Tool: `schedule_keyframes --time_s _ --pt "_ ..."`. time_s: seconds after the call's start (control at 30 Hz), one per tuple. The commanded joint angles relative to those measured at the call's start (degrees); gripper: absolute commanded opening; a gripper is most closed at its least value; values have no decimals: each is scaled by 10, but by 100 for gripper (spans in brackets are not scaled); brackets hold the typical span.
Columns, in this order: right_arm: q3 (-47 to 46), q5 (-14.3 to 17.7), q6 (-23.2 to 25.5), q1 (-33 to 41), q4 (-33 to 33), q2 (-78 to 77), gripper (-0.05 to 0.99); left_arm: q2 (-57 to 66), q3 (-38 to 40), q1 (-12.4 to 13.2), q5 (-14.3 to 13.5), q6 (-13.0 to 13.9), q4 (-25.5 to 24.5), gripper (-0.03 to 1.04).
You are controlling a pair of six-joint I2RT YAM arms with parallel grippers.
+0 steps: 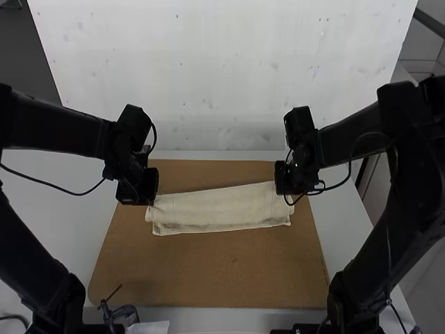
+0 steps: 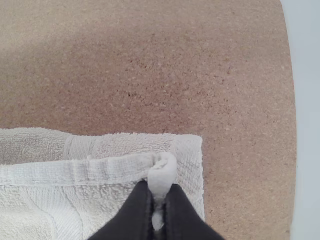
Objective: Fold the towel.
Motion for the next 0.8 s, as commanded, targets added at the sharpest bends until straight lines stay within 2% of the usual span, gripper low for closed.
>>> schedule_keyframes --time_s 0.0,0.4,0.77 --pt "19 21 -3 -3 14 25 1 33 3 2 -17 6 30 1" --pt "57 21 2 -8 42 103 1 117 41 6 -25 6 65 1" --pt "63 21 3 -13 65 150 1 149 75 13 -30 6 74 1"
